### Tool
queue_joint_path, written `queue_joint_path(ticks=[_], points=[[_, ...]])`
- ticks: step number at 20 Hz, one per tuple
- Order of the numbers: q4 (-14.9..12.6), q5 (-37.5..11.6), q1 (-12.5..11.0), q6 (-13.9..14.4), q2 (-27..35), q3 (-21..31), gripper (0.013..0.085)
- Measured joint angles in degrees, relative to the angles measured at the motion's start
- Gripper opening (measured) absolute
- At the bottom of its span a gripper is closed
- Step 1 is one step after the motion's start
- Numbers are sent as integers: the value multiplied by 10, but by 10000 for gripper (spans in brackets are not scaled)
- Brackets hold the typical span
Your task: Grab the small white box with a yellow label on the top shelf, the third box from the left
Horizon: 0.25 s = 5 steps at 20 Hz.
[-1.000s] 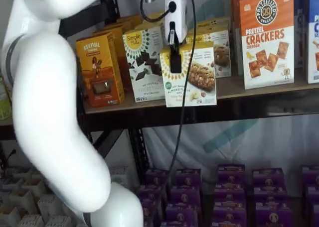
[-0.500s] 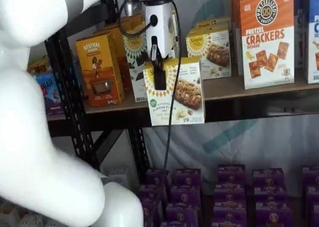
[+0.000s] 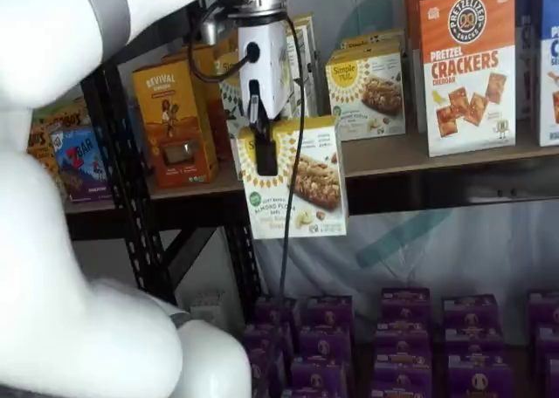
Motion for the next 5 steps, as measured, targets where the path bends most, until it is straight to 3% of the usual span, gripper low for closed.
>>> queue_joint_path(ticks=[5], points=[[-5,3,7,5,-12,14,330]])
